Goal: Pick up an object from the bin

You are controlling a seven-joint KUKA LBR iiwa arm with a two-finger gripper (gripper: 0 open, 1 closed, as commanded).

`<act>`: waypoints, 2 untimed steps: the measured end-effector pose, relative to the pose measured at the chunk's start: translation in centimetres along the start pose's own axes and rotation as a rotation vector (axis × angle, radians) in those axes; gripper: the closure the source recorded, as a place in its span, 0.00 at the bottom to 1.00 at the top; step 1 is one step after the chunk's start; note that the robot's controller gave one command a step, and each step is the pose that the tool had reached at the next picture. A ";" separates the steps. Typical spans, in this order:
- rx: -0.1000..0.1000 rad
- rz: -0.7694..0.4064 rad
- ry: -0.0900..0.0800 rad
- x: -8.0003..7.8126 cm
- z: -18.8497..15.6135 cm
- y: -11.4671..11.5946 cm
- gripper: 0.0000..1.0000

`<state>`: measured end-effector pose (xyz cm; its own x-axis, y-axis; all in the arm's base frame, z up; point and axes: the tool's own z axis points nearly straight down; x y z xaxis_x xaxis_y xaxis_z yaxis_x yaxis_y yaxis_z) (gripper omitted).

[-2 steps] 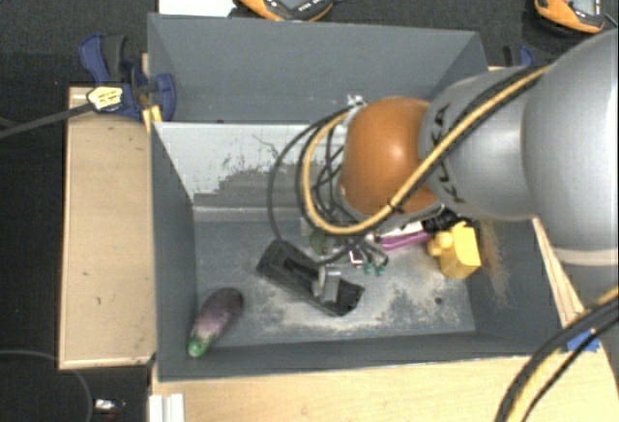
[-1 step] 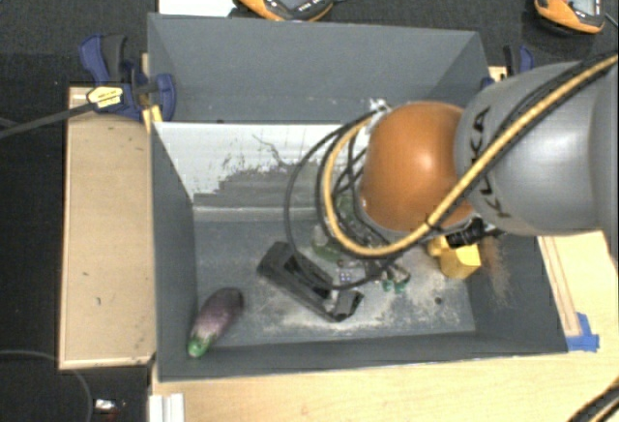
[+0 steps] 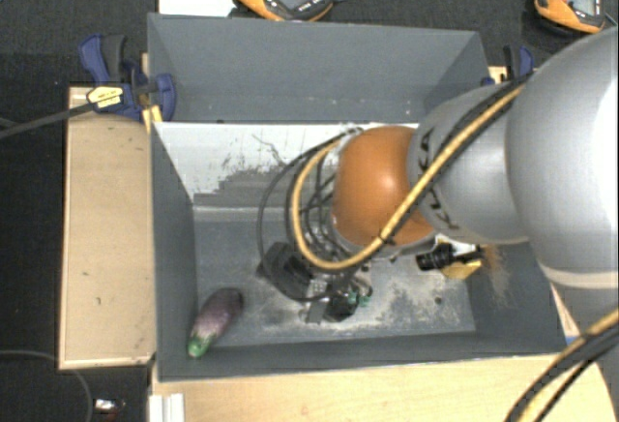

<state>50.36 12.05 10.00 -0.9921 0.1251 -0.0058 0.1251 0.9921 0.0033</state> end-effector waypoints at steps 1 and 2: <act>-0.006 0.136 -0.016 -1.4 3.1 -0.1 0.00; 0.001 0.112 0.003 -0.4 3.0 -1.3 1.00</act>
Offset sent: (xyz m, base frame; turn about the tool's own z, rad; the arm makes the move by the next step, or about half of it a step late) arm 0.0032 -0.0130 -0.0300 0.1096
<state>50.63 10.68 6.98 -0.9719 0.2352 -0.0024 0.2352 0.9719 0.0028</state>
